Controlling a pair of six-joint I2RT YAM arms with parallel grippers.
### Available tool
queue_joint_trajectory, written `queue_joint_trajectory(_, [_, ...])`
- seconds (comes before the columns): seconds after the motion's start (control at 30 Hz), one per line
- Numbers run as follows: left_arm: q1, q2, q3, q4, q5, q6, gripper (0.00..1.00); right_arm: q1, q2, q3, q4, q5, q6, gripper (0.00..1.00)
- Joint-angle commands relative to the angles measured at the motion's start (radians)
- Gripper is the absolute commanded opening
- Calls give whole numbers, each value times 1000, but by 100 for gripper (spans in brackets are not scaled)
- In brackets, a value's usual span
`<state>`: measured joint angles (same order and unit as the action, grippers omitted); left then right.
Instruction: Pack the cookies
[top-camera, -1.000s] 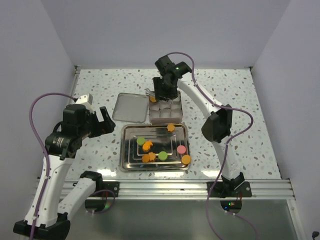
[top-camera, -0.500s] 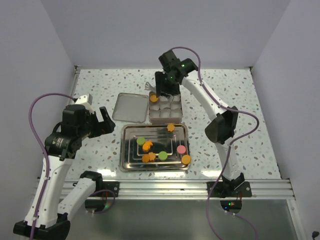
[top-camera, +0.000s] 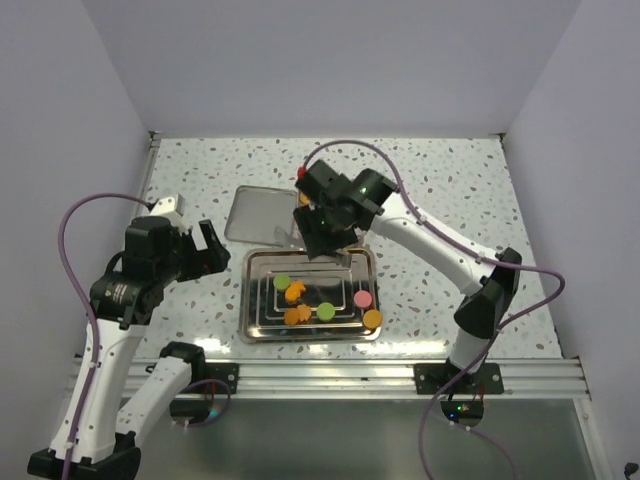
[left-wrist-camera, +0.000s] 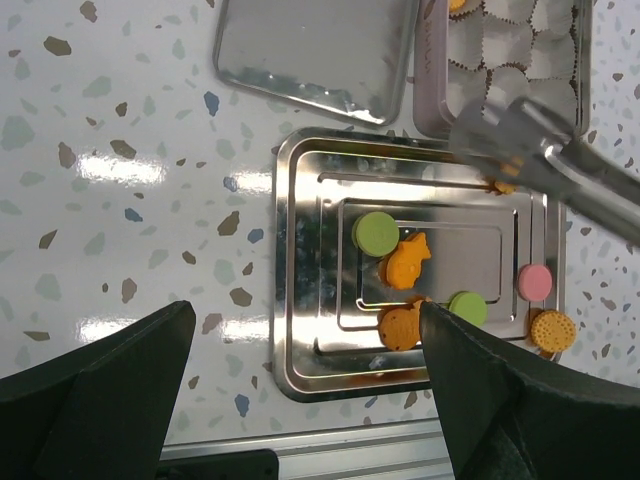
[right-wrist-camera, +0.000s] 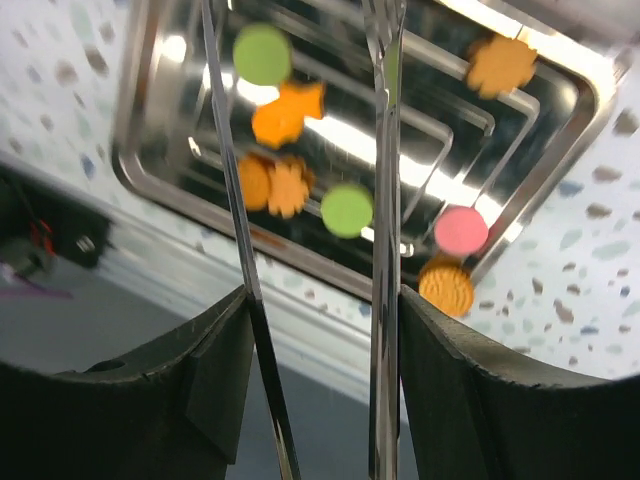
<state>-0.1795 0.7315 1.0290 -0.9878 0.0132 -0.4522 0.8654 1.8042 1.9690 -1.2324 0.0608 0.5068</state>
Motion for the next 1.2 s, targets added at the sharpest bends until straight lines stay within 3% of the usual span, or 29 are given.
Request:
queue_joint_trajectory(0.0, [-6, -23, -17, 37, 5, 23, 100, 95, -84, -160, -22, 56, 32, 58])
queue_joint_trajectory(0.17, [-8, -44, -41, 38, 24, 20, 100, 174, -144, -333, -21, 79, 84, 58])
queue_joint_trajectory(0.3, [-14, -60, -64, 41, 37, 12, 100, 227, -137, -352, -29, 82, 114, 57])
queue_joint_trajectory(0.63, [-17, -95, -84, 21, 50, 7, 100, 348, -26, -263, -50, 83, 168, 58])
queue_joint_trajectory(1.17, [-18, -123, -70, -6, 18, 17, 100, 356, 147, -104, -167, 143, 151, 57])
